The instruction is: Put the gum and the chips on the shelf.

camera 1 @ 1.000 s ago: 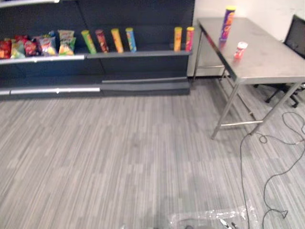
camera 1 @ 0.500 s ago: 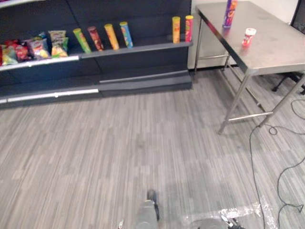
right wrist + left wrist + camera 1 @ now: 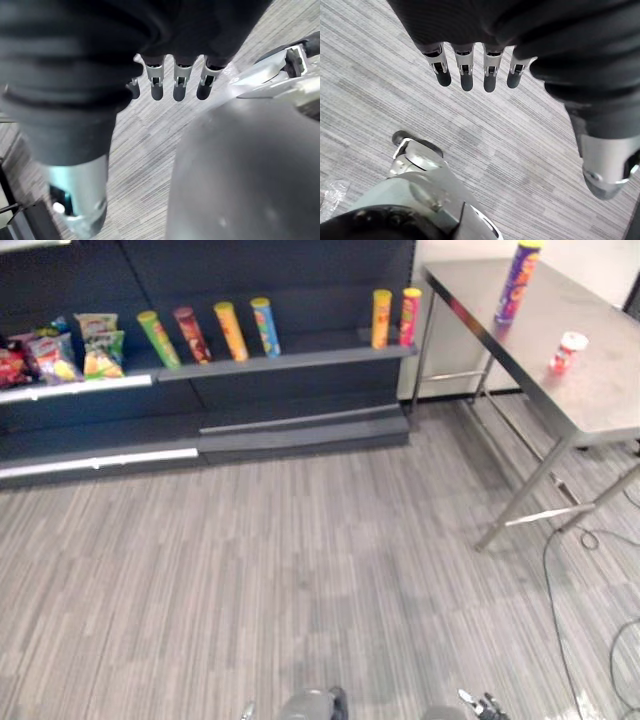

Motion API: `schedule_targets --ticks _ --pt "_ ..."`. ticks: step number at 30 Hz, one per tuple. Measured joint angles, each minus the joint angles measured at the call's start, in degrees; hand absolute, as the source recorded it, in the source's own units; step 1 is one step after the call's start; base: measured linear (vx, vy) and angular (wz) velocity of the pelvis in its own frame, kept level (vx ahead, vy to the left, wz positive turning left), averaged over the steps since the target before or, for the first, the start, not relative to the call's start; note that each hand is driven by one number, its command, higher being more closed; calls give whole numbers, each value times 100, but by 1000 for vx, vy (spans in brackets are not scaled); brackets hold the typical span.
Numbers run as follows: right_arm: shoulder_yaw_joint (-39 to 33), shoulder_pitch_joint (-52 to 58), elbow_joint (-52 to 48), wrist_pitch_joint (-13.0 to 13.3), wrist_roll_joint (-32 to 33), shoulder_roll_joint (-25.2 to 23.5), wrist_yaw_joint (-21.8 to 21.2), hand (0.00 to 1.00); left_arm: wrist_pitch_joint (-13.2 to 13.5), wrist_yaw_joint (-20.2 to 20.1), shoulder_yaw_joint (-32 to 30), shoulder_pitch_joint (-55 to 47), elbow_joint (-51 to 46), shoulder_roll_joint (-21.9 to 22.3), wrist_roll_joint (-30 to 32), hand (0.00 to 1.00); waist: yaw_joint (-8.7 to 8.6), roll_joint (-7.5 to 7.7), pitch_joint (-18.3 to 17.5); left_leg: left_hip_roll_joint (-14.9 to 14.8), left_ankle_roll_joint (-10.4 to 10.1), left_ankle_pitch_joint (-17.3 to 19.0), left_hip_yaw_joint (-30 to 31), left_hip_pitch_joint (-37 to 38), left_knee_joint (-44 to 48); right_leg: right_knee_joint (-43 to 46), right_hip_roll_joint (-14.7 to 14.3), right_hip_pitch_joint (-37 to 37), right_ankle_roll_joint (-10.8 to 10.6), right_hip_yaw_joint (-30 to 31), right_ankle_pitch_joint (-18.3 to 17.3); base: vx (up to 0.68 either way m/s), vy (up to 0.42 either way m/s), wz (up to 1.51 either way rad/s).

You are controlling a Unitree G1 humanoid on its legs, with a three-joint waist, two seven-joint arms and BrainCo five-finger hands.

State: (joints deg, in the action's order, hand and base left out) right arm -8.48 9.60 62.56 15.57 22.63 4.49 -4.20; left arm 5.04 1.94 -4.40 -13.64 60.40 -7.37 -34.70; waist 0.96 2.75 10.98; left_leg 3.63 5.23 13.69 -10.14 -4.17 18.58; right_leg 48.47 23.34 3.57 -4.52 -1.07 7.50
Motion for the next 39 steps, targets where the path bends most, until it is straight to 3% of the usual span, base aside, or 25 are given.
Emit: schedule_targets --ticks 1,3,4,6,7,9,11,12,13,14,15,16,19,20,21,23,24,25,27,28,30,32,34,36,39 --pt "6 -3 -48 25 16 -3 39 0 1 -1 2 -8 -3 -4 1 0 -1 -21 9 11 16 6 0 85 -70 370 3 209 -1 -26 -238 243 106 9" --pt "161 -4 -222 203 113 23 201 0 22 5 84 -57 2 -3 0 0 -2 -76 31 -87 41 -18 3 568 -382 1011 -157 698 43 -647 -1336 252 69 -11" --pt "204 2 -261 242 147 30 231 0 41 10 138 -68 4 -4 1 0 -7 -102 36 -143 40 -19 1 701 -453 905 -284 755 34 -843 -1579 237 -5 -20" --pt "285 1 -355 359 246 66 245 0 80 15 203 -68 42 35 -11 0 -80 -223 53 -438 -53 47 9 1095 -739 -196 -917 1009 97 -1380 -2054 190 -93 -16" --pt "310 -2 -377 396 246 78 241 0 92 14 206 -59 64 46 -11 0 -95 -250 61 -511 -108 118 29 1157 -802 -559 -1053 1107 91 -1465 -2047 202 -132 -7" --pt "345 34 -360 471 246 75 243 0 131 2 196 -25 120 48 -24 0 -115 -250 85 -691 -276 335 103 1334 -846 -2193 -1375 1385 -13 -1530 -1754 237 -167 10" --pt "344 138 -357 470 243 31 246 0 144 -2 185 -23 122 51 -28 0 -123 -240 100 -741 -390 475 188 1458 -852 -2995 -1393 1385 -31 -1486 -1387 279 -211 31" --pt "344 222 -357 457 217 3 248 0 180 -6 158 -23 118 61 -49 0 -116 -218 104 -771 -569 679 315 1673 -851 -3629 -1330 1342 -126 -1368 -1052 585 -398 48" --pt "342 272 -367 427 149 49 270 0 160 -16 89 -35 130 124 -54 0 -147 -160 119 -858 -740 891 469 1917 -861 -3469 -1337 1305 -61 -1344 -587 460 -296 50" --pt "346 265 -375 415 58 106 279 0 135 -18 62 -48 140 158 -53 0 -175 -297 114 -954 -792 932 480 1973 -888 -3299 -1399 1323 -42 -1406 -559 669 -395 45" --pt "345 231 -436 363 -39 242 287 0 108 -32 56 -7 130 287 -51 0 -201 -505 92 -1138 -869 817 604 2035 -943 -3069 -1558 1372 109 -1482 -654 386 -210 23" --pt "354 190 -428 321 -59 294 301 0 110 -43 55 -7 125 321 -49 0 -189 -549 94 -1190 -910 679 620 2030 -932 -2993 -1613 1402 233 -1495 -737 570 -326 6" --pt "454 136 -474 204 -192 346 380 0 103 -126 -31 19 123 371 -42 0 -204 -578 85 -1363 -1092 59 600 2022 -606 -2608 -1743 1344 569 -1571 -1155 411 -229 -9" --pt "460 135 -476 203 -194 344 380 0 103 -131 -44 21 123 369 -42 0 -208 -582 82 -1373 -1112 14 603 2024 -550 -2580 -1750 1316 586 -1570 -1195 392 -185 -8" --pt "487 137 -478 202 -200 342 379 0 107 -152 -52 31 127 365 -43 0 -226 -558 86 -1421 -1256 -156 610 2003 -298 -2513 -1792 1217 624 -1565 -1339 325 -148 -9" --pt "536 136 -497 199 -213 345 380 0 135 -183 -72 54 120 354 -48 0 -229 -550 67 -1540 -1603 -516 649 1687 577 -2575 -1909 980 660 -1561 -1495 369 -169 -11" --pt "564 137 -509 190 -240 353 381 0 183 -202 -102 64 116 359 -50 0 -224 -545 67 -1584 -1657 -767 707 1446 1144 -2652 -1961 868 676 -1550 -1558 269 -117 -10" --pt "591 148 -555 175 -239 351 392 0 219 -220 -169 87 114 369 -50 0 -231 -536 69 -1642 -1694 -1308 822 1072 1939 -2707 -2015 691 678 -1541 -1679 263 -110 -9" --pt "673 150 -562 149 -237 379 399 0 286 -241 -212 95 107 380 -49 0 -221 -488 95 -1761 -1713 -1730 901 479 3135 -2847 -2114 403 763 -1477 -1865 251 -62 -5" --pt "671 149 -564 136 -237 379 404 0 329 -240 -216 90 100 370 -50 0 -211 -491 95 -1802 -1655 -1469 895 257 3555 -2847 -2131 313 767 -1473 -1916 278 -35 -4" --pt "663 165 -547 117 -231 342 411 0 430 -242 -225 17 -108 392 -64 0 -167 -412 145 -1805 -1347 -549 533 -358 4156 -2858 -2080 -134 766 -1409 -2100 279 -6 -13" --pt "652 172 -547 123 -231 300 403 0 497 -273 -220 -23 -255 392 -63 0 -59 -343 171 -1689 -1195 -141 254 -626 3539 -2853 -1937 -388 684 -1288 -2227 245 69 -30" --pt "623 163 -559 140 -231 271 391 0 560 -274 -220 -96 -385 399 -42 0 -48 -302 169 -1487 -1158 -76 146 -788 2264 -2806 -1752 -511 533 -1134 -2373 225 154 -35" --pt "469 137 -568 162 -221 217 362 0 671 -251 -225 -141 -450 437 -33 0 -34 -305 177 -1247 -1123 -368 462 -910 374 -2715 -1559 -562 298 -846 -2557 250 259 -47" --pt "438 167 -532 256 -221 197 333 0 745 -212 -225 -154 -452 449 -25 0 -16 -327 184 -1342 -1292 -669 954 -867 -606 -2714 -1503 -779 -19 -467 -2779 339 387 -61"
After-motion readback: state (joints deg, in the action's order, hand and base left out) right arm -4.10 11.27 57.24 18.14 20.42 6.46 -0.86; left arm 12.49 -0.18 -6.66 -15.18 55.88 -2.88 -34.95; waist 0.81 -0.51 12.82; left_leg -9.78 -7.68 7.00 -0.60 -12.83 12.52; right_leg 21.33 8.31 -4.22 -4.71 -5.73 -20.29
